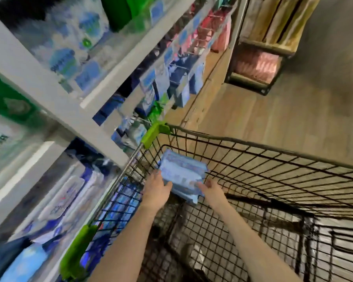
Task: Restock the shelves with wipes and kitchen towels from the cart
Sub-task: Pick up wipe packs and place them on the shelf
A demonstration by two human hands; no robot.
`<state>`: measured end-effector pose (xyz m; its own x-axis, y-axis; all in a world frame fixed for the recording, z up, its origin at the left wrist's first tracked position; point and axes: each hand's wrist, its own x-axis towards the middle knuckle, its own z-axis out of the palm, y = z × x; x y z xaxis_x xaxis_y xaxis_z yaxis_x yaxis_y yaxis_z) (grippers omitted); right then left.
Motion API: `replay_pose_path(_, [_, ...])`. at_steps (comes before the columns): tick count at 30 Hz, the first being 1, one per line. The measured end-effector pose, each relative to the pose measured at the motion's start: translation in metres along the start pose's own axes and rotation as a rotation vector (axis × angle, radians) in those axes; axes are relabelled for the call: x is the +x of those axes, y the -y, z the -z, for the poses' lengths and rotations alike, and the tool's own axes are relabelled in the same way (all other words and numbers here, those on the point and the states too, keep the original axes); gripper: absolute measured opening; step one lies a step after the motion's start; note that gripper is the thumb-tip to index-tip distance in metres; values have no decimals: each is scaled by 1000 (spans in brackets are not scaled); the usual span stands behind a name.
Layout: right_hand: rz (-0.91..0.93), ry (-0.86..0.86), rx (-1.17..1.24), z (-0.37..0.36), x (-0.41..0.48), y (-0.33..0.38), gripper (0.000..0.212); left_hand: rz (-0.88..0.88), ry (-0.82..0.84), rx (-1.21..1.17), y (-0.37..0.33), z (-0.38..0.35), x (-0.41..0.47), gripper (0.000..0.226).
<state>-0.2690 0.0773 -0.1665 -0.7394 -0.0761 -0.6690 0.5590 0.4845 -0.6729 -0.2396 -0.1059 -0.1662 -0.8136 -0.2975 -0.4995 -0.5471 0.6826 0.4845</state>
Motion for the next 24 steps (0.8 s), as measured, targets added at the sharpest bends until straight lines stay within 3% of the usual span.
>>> replay_pose_path(3, [-38, 38, 138, -9, 24, -6, 53, 20, -111, 23, -1, -12, 20, 45])
replay_pose_path(8, [-51, 14, 417, -25, 48, -24, 46, 52, -186, 124, -1, -28, 28, 57])
replay_pose_path(13, [-34, 42, 304, -14, 40, -39, 52, 157, -71, -156, 20, -40, 14, 46])
replay_pose_path(18, [-39, 77, 275, -9, 14, -65, 61, 255, 81, -602, 21, -37, 0, 36])
replay_pose_path(21, [-42, 130, 237, -1, -7, -81, 66, 296, 162, -629, 31, -31, -15, 47])
replay_pose_path(24, [-43, 187, 162, 0, -21, -88, 70, 298, 281, -616, 44, -27, -23, 77])
